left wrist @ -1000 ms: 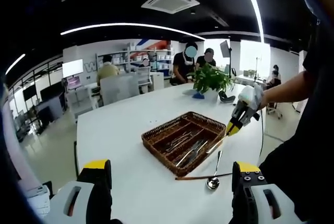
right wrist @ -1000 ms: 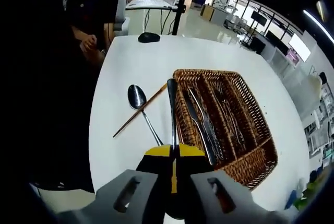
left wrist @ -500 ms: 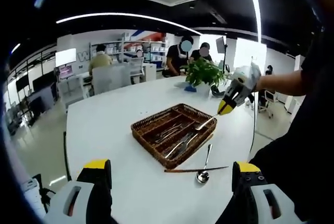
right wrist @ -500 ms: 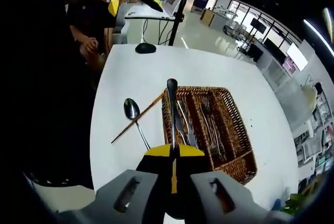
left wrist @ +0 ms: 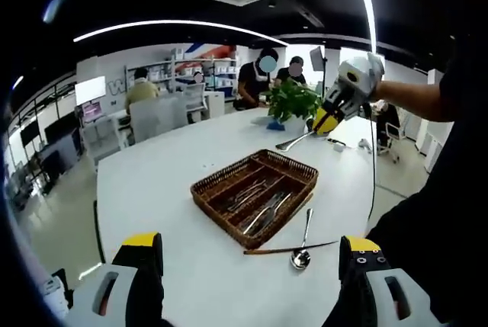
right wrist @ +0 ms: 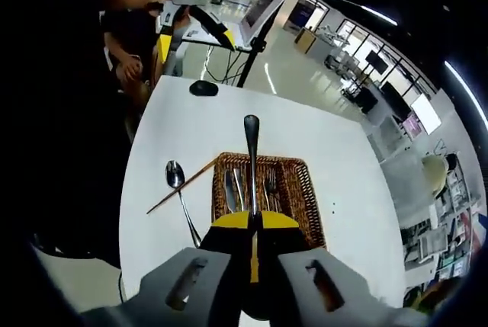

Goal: Arrange the knives, forks, and spoons in their matching storage slots by inserting each utensil handle-first until every utensil is classified and aligned in the correct compartment

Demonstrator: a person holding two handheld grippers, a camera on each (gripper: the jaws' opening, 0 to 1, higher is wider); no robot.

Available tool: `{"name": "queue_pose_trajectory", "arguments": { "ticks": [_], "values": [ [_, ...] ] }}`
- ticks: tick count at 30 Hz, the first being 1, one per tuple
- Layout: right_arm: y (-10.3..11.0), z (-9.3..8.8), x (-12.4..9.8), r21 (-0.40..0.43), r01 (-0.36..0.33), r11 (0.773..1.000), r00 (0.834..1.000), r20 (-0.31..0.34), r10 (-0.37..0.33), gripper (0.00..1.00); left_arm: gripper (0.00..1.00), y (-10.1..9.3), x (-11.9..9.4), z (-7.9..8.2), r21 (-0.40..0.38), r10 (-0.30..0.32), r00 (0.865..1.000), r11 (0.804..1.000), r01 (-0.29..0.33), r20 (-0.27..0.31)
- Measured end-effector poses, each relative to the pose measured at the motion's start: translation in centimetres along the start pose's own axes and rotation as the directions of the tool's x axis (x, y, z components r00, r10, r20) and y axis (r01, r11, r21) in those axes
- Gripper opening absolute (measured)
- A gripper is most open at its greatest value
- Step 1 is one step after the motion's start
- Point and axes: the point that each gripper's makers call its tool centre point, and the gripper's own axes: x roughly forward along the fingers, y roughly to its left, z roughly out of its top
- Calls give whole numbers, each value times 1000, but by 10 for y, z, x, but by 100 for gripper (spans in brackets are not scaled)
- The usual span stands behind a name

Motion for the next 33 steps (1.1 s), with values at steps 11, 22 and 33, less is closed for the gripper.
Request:
{"name": "queue_pose_trajectory", "arguments": {
  "ticks": [11, 22, 33],
  "values": [
    [-5, 5, -3, -31, 10, 999, 1000, 8, -10, 0, 100, 1, 1, 3, 9, 1, 1000, 1000, -1, 0],
    [-12, 5, -3, -45, 20, 999, 1000, 9, -20, 0, 100, -2, 5, 4, -1, -3, 1000, 1000, 3, -2],
    [-27, -4, 5, -62, 24, 998, 1000, -7, -24, 0, 100, -5, 7, 2, -11, 2, 1000, 1000, -2, -7]
  ]
}}
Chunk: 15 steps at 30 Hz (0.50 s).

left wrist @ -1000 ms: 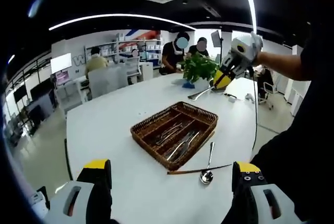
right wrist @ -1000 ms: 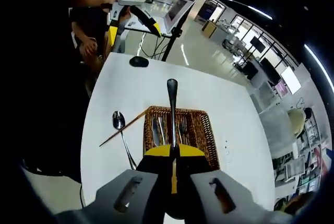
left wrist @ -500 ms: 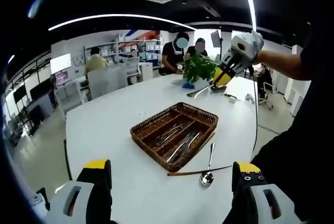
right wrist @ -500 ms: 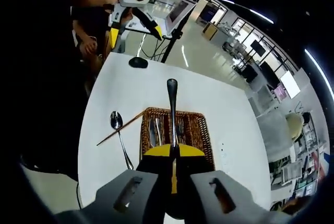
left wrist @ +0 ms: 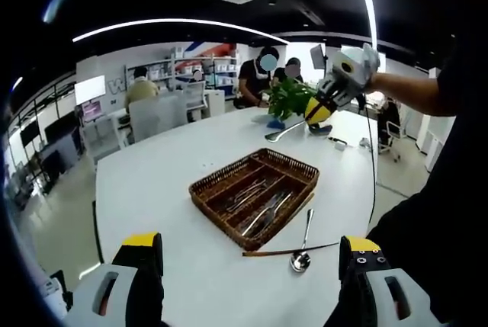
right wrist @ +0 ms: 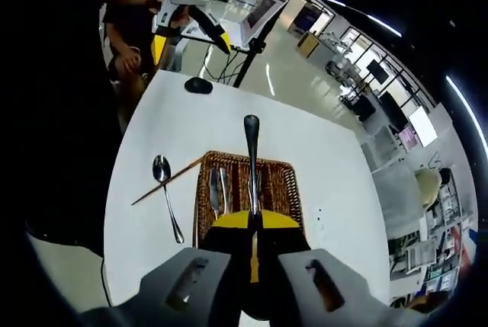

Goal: Arrange the knives, forks, and spoons in their matching storage slots by inserting each utensil handle-first until every utensil is classified and aligned in the correct compartment

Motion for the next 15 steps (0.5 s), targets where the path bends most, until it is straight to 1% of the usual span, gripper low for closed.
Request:
{"name": "queue_pose_trajectory", "arguments": {
  "ticks": [6, 11, 13, 15],
  "values": [
    [-9, -1, 3, -10, 5, 1000, 1000, -1, -5, 0, 100, -2, 2, -1, -6, 3, 1000, 1000, -3, -2],
    [-21, 0, 4, -12, 14, 1000, 1000, 0, -14, 0, 100, -3, 3, -1, -11, 7, 1000, 1000, -7, -1],
    [-25, 0, 5, -33, 16, 999, 1000, 4, -16, 0, 100, -3, 3, -1, -13, 9, 1000, 1000, -9, 0],
    [-28, 0, 6, -31, 15, 999, 1000, 6, -15, 0, 100, -4, 4, -2, -16, 11, 1000, 1000, -11, -1]
  ]
}}
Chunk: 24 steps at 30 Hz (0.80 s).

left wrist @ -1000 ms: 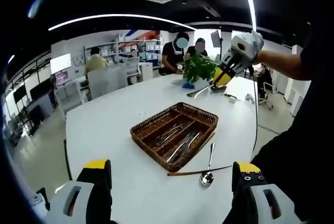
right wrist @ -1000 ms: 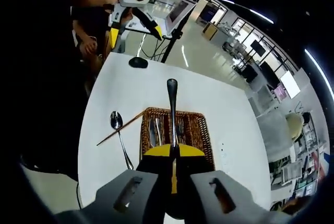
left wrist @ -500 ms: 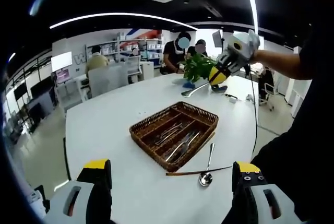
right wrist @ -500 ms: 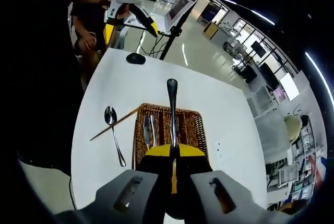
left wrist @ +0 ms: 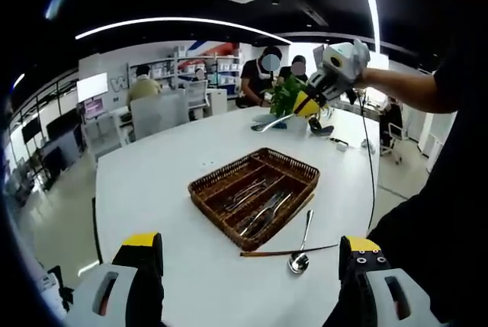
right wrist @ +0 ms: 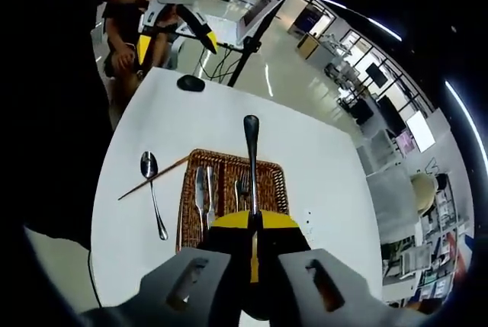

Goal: Arrange the knives, forks, and spoons in their matching storage slots by inserting each utensil handle-first until every utensil is classified and aligned in the correct compartment

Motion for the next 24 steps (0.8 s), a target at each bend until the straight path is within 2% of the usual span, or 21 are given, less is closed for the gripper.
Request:
{"name": "queue_pose_trajectory", "arguments": {
  "ticks": [12, 24],
  "values": [
    [-18, -9, 20, -28, -7, 1000, 1000, 3, 7, 0, 100, -3, 2, -5, -18, 8, 1000, 1000, -9, -10],
    [-47, -22, 46, -36, -3, 999, 1000, 3, 3, 0, 100, -5, 2, -10, -38, 33, 999, 999, -33, -12]
  ]
}}
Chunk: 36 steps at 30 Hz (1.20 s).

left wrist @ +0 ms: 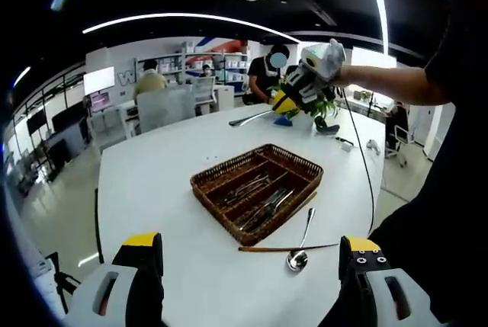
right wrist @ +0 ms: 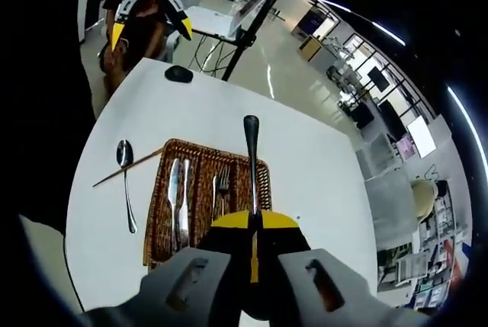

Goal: Arrange the knives, forks, and spoons in their matching storage slots by inserting each utensil handle-first until every utensil is classified and aligned in the correct compartment

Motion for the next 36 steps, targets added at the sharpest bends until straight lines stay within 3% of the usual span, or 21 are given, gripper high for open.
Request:
{"name": "queue_pose_trajectory", "arguments": {
  "ticks": [17, 36],
  "values": [
    [-34, -21, 49, 11, -10, 1000, 1000, 17, 10, 0, 100, -11, 10, -11, -22, 13, 1000, 1000, -13, -24],
    [-71, -36, 75, 5, -23, 1000, 1000, -1, 23, 0, 100, -18, 23, -3, -25, 14, 1000, 1000, -15, -27]
  ]
}}
